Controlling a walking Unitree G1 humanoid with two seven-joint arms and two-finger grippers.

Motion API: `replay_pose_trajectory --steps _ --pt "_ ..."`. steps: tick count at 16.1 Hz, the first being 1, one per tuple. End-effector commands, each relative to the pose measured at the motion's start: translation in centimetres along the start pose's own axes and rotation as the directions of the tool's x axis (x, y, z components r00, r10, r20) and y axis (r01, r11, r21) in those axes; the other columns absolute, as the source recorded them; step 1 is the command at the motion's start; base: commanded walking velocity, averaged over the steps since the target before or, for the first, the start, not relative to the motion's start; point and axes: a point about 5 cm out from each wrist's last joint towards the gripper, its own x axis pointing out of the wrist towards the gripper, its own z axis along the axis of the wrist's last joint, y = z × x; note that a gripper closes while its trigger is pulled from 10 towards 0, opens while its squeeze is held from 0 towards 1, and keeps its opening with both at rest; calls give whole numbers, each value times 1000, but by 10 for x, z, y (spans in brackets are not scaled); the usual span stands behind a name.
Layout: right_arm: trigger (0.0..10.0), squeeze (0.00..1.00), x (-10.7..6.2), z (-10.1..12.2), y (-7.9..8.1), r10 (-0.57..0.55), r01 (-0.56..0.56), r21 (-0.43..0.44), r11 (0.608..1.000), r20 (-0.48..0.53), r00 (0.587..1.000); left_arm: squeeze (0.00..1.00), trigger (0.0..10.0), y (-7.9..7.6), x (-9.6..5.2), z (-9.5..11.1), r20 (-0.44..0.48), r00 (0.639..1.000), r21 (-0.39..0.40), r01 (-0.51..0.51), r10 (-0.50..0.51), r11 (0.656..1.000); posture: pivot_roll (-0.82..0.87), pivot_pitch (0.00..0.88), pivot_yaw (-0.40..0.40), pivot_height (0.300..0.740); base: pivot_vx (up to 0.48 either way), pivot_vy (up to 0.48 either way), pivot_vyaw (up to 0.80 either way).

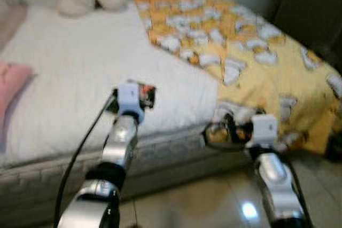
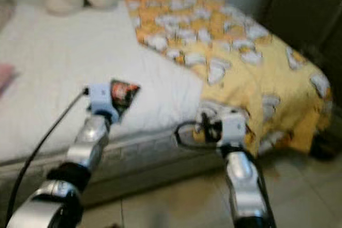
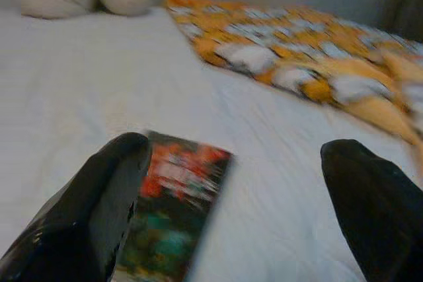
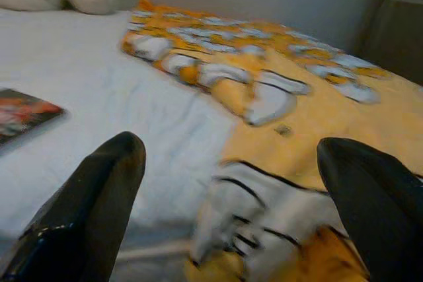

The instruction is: Clean up the room

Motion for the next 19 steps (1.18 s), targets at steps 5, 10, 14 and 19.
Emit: replay_pose_trajectory --steps 5,10,14,19 --pt "10000 0 1 -2 4 32 -31 28 999 -17 999 0 10000 9 2 4 26 999 31 -28 27 999 37 0 -4 740 375 299 0" --pt "10000 0 -9 -6 2 40 -40 18 999 -32 999 0 10000 22 8 8 12 996 39 -85 84 996 13 0 -15 740 289 337 0" --pt "10000 0 -18 -8 -2 52 -52 1 999 -45 998 0 10000 15 16 10 -20 998 81 -50 52 995 -9 0 -21 740 0 449 0" --pt "10000 0 -52 -8 -10 16 -16 4 1000 -96 995 0 10000 -1 25 2 -188 982 84 48 -31 995 -82 7 -77 740 51 82 0"
